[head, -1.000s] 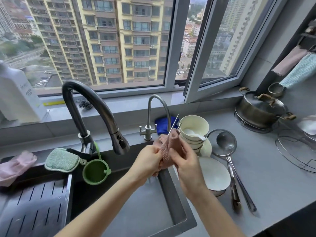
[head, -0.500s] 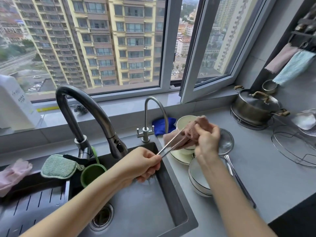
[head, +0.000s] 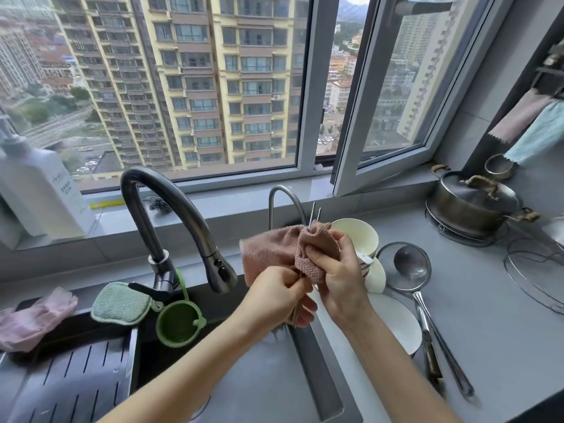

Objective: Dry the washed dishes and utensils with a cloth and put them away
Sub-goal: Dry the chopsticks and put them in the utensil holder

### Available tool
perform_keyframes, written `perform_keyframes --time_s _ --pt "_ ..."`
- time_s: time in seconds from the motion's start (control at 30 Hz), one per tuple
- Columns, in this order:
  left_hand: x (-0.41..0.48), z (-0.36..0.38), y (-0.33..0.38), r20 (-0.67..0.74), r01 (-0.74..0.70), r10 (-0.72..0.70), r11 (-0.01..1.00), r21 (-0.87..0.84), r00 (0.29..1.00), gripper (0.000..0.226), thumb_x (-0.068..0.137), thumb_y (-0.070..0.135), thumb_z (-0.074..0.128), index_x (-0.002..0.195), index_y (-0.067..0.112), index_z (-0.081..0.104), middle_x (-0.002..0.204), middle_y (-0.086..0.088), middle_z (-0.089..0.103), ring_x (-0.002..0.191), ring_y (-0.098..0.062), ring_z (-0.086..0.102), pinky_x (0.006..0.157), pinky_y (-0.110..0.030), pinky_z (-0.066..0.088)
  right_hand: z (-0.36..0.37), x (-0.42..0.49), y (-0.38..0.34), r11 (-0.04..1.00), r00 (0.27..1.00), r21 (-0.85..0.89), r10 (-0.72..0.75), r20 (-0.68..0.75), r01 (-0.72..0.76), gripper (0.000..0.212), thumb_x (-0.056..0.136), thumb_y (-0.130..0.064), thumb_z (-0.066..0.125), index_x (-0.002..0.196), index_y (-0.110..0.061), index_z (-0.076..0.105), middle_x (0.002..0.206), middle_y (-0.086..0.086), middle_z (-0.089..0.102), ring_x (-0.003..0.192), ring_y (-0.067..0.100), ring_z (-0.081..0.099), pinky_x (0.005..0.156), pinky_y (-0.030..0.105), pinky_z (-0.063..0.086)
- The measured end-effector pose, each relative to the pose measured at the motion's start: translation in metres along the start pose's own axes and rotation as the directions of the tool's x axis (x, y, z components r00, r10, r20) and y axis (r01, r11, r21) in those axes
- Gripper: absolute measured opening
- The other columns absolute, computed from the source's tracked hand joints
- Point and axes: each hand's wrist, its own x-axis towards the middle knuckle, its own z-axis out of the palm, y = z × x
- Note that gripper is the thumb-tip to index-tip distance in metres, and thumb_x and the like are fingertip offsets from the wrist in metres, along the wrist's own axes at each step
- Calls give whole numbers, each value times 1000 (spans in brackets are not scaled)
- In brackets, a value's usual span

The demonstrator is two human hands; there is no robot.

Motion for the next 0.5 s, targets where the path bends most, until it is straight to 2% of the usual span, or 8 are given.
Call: perform_keyframes --time_s 0.07,0.17,0.2,0.23,0.3,0.33,0.43,0.5 --pt "-14 -11 6 41 21 -28 988 152 999 36 96 26 51 86 -5 67 81 -16 73 68 -27 70 65 -33 60 -6 -1 -9 999 999 -31 27 28 -26 30 83 18 51 96 -10 51 85 5 69 74 14 65 58 23 54" --pt "-21 -40 24 -236 -107 168 962 250 957 37 95 34 48 89 5 70 82 -7 74 69 -17 68 64 -27 56 -15 -5 -30 989 977 -102 120 178 -103 31 77 17 54 93 -10 51 83 5 68 75 17 66 61 27 56" --pt "-16 -49 29 -298 -152 246 940 304 922 37 95 39 46 94 11 69 90 -1 73 77 -11 66 70 -26 53 -15 -8 -34 982 952 -138 162 261 -129 33 73 15 59 92 -11 51 82 5 68 76 18 66 62 28 56" --pt "-10 -53 32 -273 -173 266 930 323 924 38 94 43 43 104 16 67 100 5 70 90 -8 64 80 -25 49 -13 -11 -37 973 919 -173 202 339 -151 36 69 15 63 91 -11 50 82 6 67 77 18 65 62 29 55" --pt "-1 -48 33 -120 -191 201 977 89 972 38 97 41 38 119 20 61 111 6 65 106 -8 59 90 -23 44 -4 -18 -38 959 854 -209 269 446 -193 35 68 13 62 90 -11 49 81 6 65 75 17 65 60 27 56" --pt "2 -42 30 -71 -176 170 981 -85 983 34 98 35 38 117 18 61 108 3 66 102 -9 61 86 -22 46 1 -19 -37 954 831 -213 290 475 -212 33 69 11 61 89 -11 48 81 6 66 74 16 66 59 26 56" --pt "0 -31 29 -162 -173 119 910 -376 980 30 99 23 44 90 6 68 76 -6 69 72 -15 64 62 -22 52 15 -15 -35 939 801 -256 332 497 -231 33 68 10 61 93 -11 51 83 6 68 77 16 67 62 25 55" --pt "3 -36 31 -279 -186 71 894 -407 957 36 98 20 46 75 4 68 67 -8 67 69 -20 62 67 -29 52 16 -16 -35 926 800 -316 347 489 -208 36 67 8 64 96 -11 53 82 6 67 79 17 66 65 25 54"
